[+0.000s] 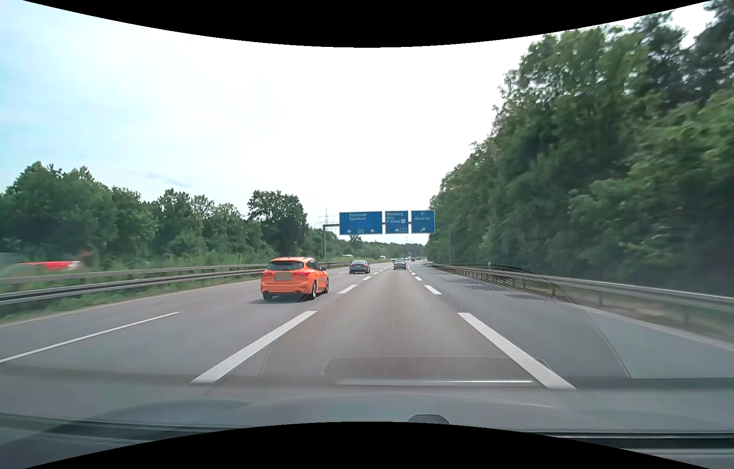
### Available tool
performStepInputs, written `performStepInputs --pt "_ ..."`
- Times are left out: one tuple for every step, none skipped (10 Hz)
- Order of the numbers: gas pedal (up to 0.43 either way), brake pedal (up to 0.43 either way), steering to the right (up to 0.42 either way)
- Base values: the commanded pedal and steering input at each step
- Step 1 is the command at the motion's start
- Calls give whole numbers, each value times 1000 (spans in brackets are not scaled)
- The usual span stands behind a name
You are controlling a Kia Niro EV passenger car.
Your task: Follow the waypoints while adhering to traffic rules and regulations
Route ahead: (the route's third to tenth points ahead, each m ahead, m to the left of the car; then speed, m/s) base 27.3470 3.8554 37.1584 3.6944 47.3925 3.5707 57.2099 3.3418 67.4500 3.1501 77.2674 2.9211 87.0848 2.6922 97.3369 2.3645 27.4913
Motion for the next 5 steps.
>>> performStepInputs --pt "98 0 -1" --pt "98 0 -1" --pt "98 0 -2" --pt "98 0 -2" --pt "98 0 -2"
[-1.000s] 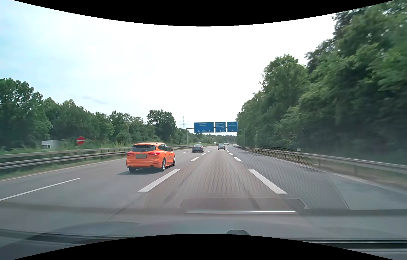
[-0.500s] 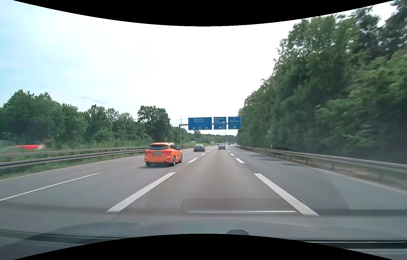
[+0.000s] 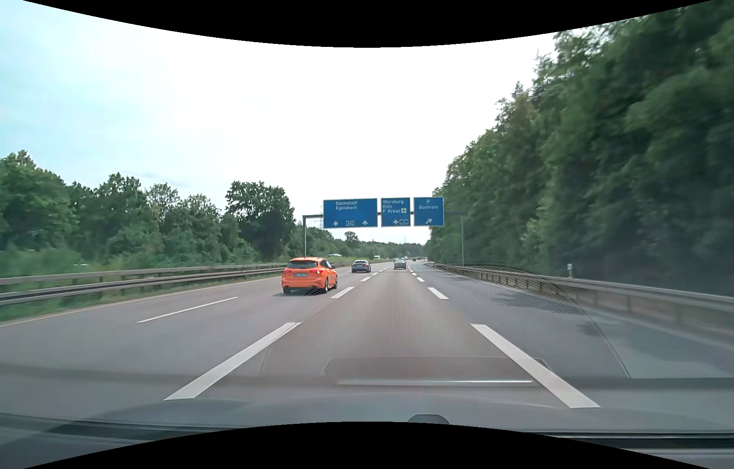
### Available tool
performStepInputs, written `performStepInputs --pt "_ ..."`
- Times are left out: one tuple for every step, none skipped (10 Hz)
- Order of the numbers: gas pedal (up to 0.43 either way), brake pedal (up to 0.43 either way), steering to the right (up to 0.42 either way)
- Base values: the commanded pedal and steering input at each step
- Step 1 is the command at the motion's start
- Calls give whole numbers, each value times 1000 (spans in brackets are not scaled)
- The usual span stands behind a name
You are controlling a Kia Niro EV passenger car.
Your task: Follow the waypoints while adhering to traffic rules and regulations
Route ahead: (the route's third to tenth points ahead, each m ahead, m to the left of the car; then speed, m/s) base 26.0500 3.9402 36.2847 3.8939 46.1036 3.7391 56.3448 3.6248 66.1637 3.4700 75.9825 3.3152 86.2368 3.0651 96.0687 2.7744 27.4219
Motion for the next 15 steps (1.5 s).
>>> performStepInputs --pt "98 0 -2" --pt "98 0 -2" --pt "98 0 -2" --pt "98 0 -2" --pt "98 0 -2" --pt "98 0 -2" --pt "98 0 -2" --pt "98 0 -2" --pt "98 0 0" --pt "98 0 0" --pt "98 0 0" --pt "98 0 0" --pt "98 0 0" --pt "98 0 -1" --pt "98 0 -1"
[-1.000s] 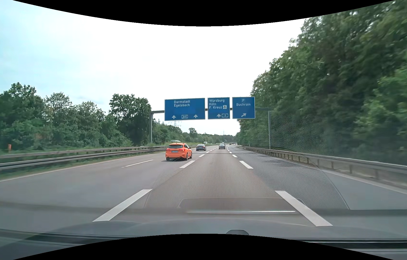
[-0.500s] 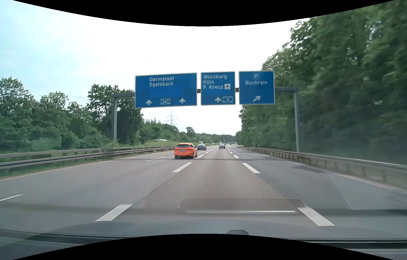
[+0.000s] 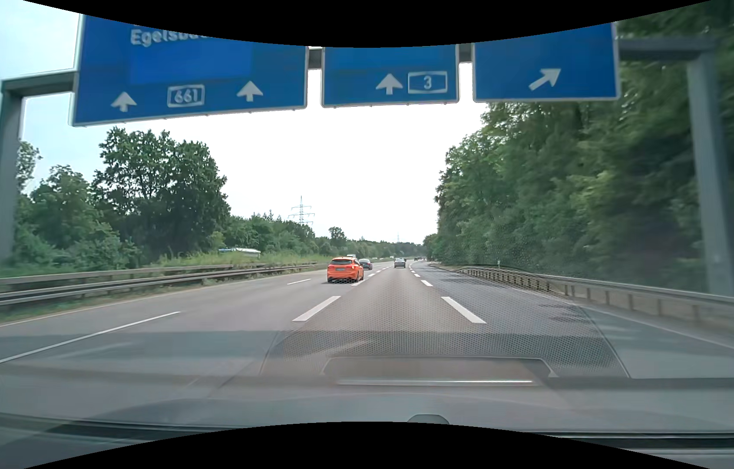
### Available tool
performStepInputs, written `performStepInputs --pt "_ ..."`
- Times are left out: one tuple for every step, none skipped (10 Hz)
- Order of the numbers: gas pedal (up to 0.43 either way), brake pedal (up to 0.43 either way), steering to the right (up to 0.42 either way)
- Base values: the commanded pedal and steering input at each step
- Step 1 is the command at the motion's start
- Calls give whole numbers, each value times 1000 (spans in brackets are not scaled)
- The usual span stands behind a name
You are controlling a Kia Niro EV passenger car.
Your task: Follow the waypoints while adhering to traffic rules and regulations
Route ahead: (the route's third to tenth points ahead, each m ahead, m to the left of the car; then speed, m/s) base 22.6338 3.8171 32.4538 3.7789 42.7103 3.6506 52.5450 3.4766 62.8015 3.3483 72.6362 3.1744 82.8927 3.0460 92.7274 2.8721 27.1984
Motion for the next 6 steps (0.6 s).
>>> performStepInputs --pt "98 0 -1" --pt "98 0 -1" --pt "98 0 -1" --pt "98 0 -1" --pt "98 0 0" --pt "98 0 0"
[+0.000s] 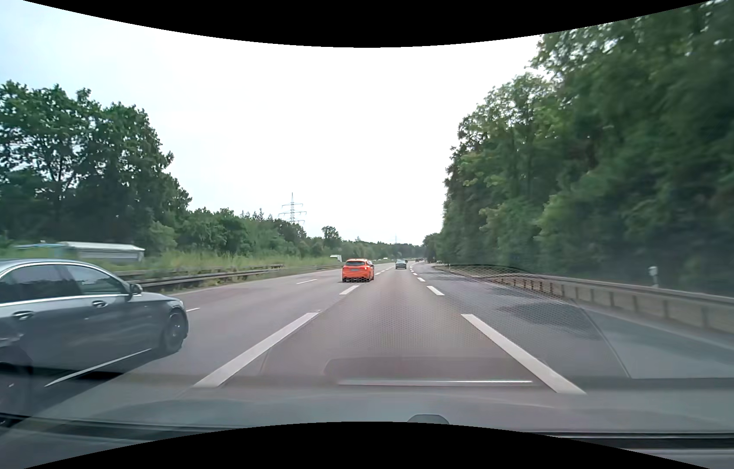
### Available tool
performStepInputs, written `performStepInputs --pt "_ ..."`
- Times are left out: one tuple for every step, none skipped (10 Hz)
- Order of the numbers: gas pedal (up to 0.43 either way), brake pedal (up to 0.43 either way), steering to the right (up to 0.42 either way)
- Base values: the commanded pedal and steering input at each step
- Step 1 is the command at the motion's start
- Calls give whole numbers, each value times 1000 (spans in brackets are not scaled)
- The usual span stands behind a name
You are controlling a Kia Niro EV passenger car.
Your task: Follow the waypoints while adhering to traffic rules and regulations
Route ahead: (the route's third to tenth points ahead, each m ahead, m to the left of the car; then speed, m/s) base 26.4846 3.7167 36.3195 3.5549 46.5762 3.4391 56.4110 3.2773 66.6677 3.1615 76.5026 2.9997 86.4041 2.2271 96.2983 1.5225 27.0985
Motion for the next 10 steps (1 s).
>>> performStepInputs --pt "98 0 0" --pt "98 0 0" --pt "98 0 0" --pt "98 0 0" --pt "98 0 0" --pt "98 0 0" --pt "98 0 0" --pt "98 0 0" --pt "98 0 0" --pt "98 0 0"
